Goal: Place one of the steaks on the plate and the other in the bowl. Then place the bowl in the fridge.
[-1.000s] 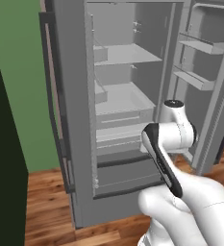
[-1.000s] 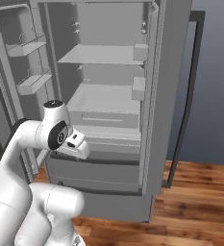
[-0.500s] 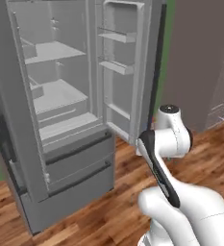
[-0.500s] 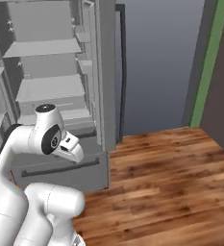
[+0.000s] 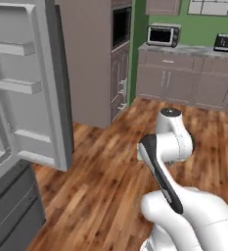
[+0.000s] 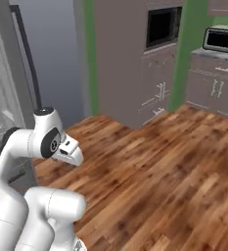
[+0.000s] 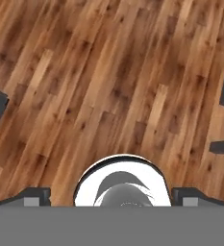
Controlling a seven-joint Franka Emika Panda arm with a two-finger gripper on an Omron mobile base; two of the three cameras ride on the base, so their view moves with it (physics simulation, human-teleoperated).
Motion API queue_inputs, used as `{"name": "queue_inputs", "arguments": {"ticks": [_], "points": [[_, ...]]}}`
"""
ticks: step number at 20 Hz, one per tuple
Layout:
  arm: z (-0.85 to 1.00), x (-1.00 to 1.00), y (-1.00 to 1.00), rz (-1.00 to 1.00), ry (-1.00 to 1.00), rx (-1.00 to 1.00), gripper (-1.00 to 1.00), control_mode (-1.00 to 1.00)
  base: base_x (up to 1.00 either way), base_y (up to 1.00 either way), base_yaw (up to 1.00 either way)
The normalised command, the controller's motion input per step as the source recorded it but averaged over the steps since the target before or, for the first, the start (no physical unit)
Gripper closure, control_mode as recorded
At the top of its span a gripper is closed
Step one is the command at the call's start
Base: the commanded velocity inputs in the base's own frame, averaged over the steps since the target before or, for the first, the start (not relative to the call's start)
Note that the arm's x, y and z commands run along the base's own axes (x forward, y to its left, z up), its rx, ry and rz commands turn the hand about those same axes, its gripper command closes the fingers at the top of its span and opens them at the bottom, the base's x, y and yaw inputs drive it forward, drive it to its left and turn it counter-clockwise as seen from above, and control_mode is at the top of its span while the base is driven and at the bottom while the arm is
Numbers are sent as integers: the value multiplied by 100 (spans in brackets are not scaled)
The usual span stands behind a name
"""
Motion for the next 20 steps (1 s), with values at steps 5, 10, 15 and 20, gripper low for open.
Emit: {"name": "queue_inputs", "arguments": {"ticks": [5, 10, 15, 20], "points": [[0, 0, 0, 0, 0, 0, -100, 100, 0, -43, -91], [0, 0, 0, 0, 0, 0, -100, 100, 43, -28, -76], [0, 0, 0, 0, 0, 0, -100, 100, 78, -1, -11], [0, 0, 0, 0, 0, 0, -100, 100, 99, -17, 11]]}}
